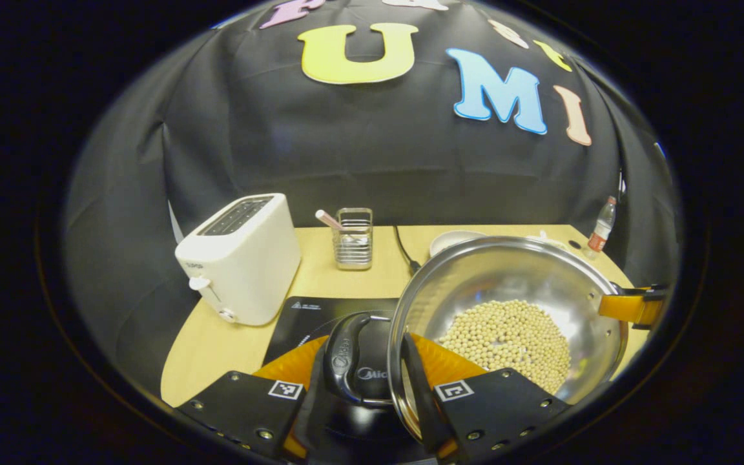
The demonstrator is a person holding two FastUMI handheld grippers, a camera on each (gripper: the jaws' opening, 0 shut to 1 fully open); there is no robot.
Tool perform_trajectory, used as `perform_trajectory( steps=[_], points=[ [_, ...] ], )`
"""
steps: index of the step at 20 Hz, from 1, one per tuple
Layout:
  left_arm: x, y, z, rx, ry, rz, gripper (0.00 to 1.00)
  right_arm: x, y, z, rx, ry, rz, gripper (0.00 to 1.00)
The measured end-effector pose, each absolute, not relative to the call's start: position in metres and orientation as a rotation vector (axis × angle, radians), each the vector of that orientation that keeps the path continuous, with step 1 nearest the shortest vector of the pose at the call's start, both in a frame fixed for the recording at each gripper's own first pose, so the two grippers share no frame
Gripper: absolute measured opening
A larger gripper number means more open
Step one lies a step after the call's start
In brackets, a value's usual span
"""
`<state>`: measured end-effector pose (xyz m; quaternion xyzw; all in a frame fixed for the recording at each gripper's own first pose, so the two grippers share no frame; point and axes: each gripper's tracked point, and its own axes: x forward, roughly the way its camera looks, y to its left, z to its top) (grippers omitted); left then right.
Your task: First push the handle of the pot to place it horizontally, then grasp the pot with both hands and set it on the induction cooktop.
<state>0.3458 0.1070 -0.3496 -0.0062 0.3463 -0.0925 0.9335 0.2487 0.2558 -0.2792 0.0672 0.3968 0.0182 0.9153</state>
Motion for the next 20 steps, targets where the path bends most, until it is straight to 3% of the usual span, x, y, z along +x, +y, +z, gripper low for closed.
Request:
perform_trajectory(
  steps=[1, 2, 12, 13, 16, 17, 20],
  points=[
    [0.348, 0.115, -0.352, -0.013, 0.709, -0.186, 0.59, 0.249, 0.263, -0.280, 0.139, 0.817, 0.042, 0.52],
    [0.350, 0.121, -0.354, -0.013, 0.710, -0.183, 0.55, 0.250, 0.269, -0.279, 0.140, 0.818, 0.046, 0.51],
    [0.355, 0.179, -0.366, -0.033, 0.718, -0.143, 0.59, 0.258, 0.320, -0.276, 0.140, 0.817, 0.090, 0.51],
    [0.356, 0.183, -0.368, -0.033, 0.720, -0.139, 0.59, 0.257, 0.323, -0.278, 0.138, 0.819, 0.094, 0.48],
    [0.362, 0.195, -0.372, -0.036, 0.718, -0.138, 0.59, 0.259, 0.336, -0.278, 0.143, 0.811, 0.104, 0.51],
    [0.362, 0.195, -0.372, -0.037, 0.717, -0.137, 0.59, 0.259, 0.339, -0.280, 0.140, 0.808, 0.107, 0.48],
    [0.366, 0.207, -0.374, -0.028, 0.720, -0.134, 0.59, 0.261, 0.350, -0.282, 0.152, 0.809, 0.116, 0.51]
  ],
)
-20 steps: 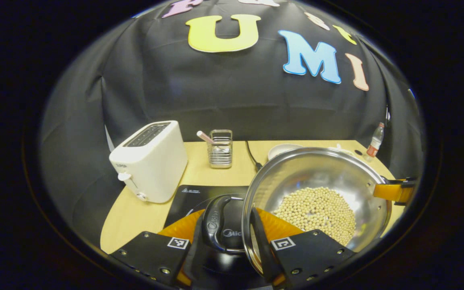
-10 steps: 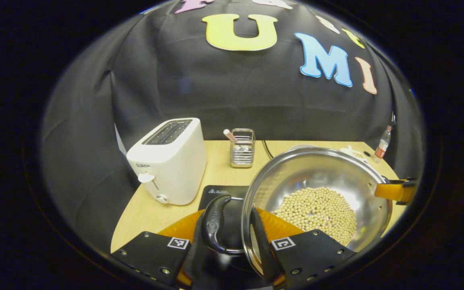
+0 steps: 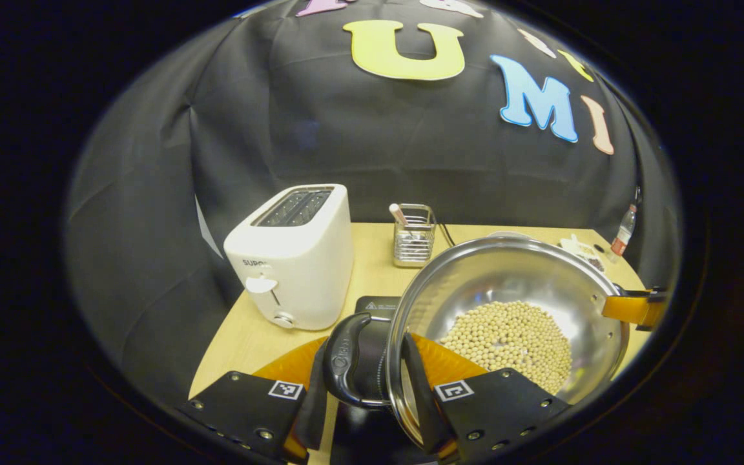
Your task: First push the handle of the pot to place it horizontally, then grasp the pot with both hands and set it on the induction cooktop.
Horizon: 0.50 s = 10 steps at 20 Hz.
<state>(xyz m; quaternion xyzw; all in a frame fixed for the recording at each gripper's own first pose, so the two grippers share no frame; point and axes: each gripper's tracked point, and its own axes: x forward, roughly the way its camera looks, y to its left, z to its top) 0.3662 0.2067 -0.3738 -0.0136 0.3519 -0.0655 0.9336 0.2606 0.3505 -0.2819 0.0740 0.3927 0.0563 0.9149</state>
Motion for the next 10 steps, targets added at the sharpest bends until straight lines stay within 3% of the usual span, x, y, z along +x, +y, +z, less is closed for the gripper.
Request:
perform_trajectory(
  steps=[1, 2, 9, 10],
  points=[
    [0.369, 0.212, -0.379, -0.029, 0.719, -0.134, 0.59, 0.260, 0.354, -0.282, 0.155, 0.808, 0.120, 0.48],
    [0.371, 0.215, -0.382, -0.032, 0.720, -0.136, 0.59, 0.260, 0.356, -0.282, 0.155, 0.805, 0.123, 0.51],
    [0.368, 0.225, -0.407, -0.059, 0.765, -0.120, 0.55, 0.257, 0.369, -0.293, 0.138, 0.815, 0.141, 0.52],
    [0.368, 0.226, -0.408, -0.053, 0.764, -0.119, 0.63, 0.256, 0.369, -0.290, 0.138, 0.812, 0.141, 0.51]
  ],
)
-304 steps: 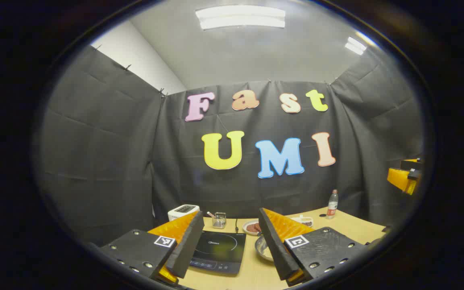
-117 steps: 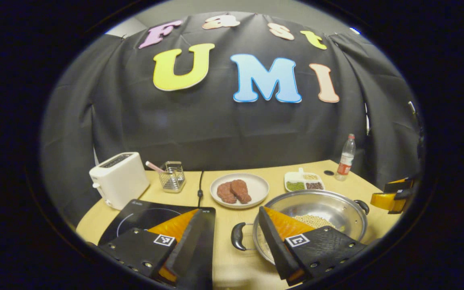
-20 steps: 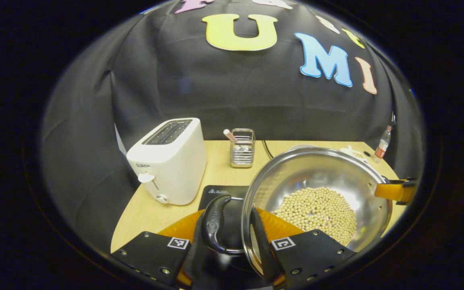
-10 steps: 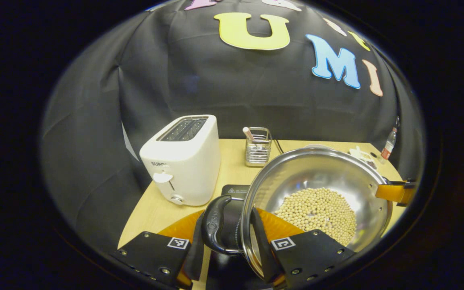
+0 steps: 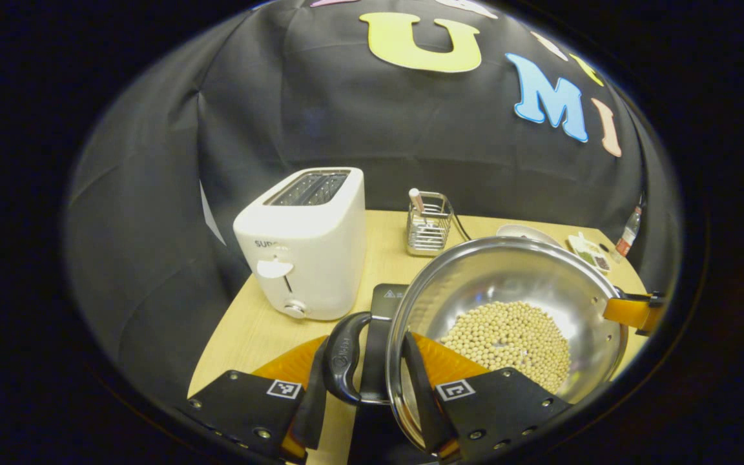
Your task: First push the handle of the pot to place it horizontally, then grasp the pot with both hands and set it on the induction cooktop.
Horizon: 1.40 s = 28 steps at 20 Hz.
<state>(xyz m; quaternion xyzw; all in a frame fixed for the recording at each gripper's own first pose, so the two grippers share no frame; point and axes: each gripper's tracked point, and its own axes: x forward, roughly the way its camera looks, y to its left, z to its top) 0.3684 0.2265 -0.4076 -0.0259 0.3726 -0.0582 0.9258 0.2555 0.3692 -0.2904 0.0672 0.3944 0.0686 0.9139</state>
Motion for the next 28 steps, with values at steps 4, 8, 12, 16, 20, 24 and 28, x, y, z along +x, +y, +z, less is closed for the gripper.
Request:
perform_trajectory(
  steps=[4, 8, 12, 16, 20, 24, 28],
  points=[
    [0.363, 0.233, -0.407, -0.018, 0.757, -0.091, 0.65, 0.256, 0.377, -0.295, 0.143, 0.811, 0.166, 0.53],
    [0.370, 0.235, -0.384, 0.008, 0.652, -0.049, 0.80, 0.260, 0.377, -0.275, 0.043, 0.689, 0.218, 0.85],
    [0.367, 0.233, -0.356, -0.021, 0.558, -0.011, 0.86, 0.259, 0.358, -0.245, -0.003, 0.587, 0.208, 0.97],
    [0.352, 0.221, -0.309, -0.032, 0.440, 0.012, 0.86, 0.258, 0.320, -0.191, -0.064, 0.400, 0.179, 0.98],
    [0.330, 0.194, -0.250, -0.050, 0.322, 0.013, 0.83, 0.247, 0.267, -0.153, -0.078, 0.298, 0.125, 0.98],
    [0.305, 0.153, -0.198, -0.036, 0.246, 0.001, 0.83, 0.229, 0.207, -0.125, -0.055, 0.240, 0.074, 0.97],
    [0.270, 0.103, -0.154, -0.045, 0.187, -0.018, 0.85, 0.202, 0.148, -0.102, -0.021, 0.202, 0.038, 0.97]
  ],
)
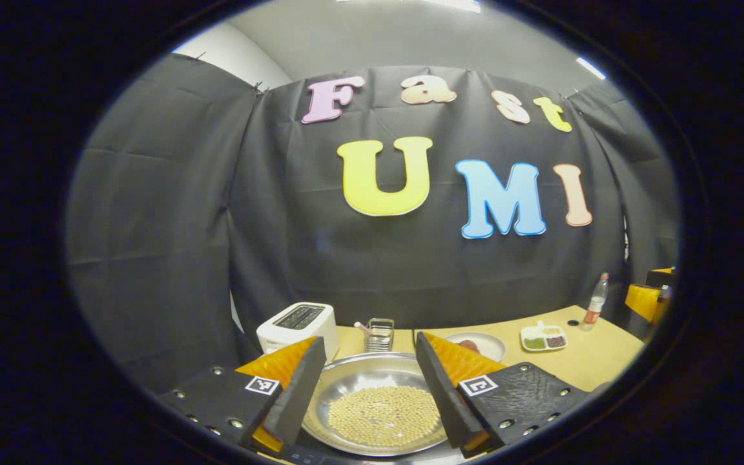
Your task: First push the handle of the pot to place it horizontally, then grasp the pot with both hands and set it on the induction cooktop.
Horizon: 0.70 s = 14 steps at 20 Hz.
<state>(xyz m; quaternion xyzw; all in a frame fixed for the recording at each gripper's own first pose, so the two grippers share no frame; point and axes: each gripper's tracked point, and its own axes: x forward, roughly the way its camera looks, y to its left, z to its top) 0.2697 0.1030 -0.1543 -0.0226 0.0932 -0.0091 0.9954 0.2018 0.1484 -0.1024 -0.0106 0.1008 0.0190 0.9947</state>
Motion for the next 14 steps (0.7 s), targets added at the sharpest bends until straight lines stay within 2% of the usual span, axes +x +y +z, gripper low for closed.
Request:
perform_trajectory(
  steps=[6, 14],
  points=[
    [0.215, 0.044, -0.096, -0.019, 0.102, -0.044, 0.82, 0.151, 0.077, -0.078, 0.025, 0.154, 0.011, 0.96],
    [0.130, -0.009, -0.040, 0.006, 0.035, -0.051, 0.82, 0.081, 0.021, -0.047, 0.054, 0.096, 0.042, 0.97]
  ],
)
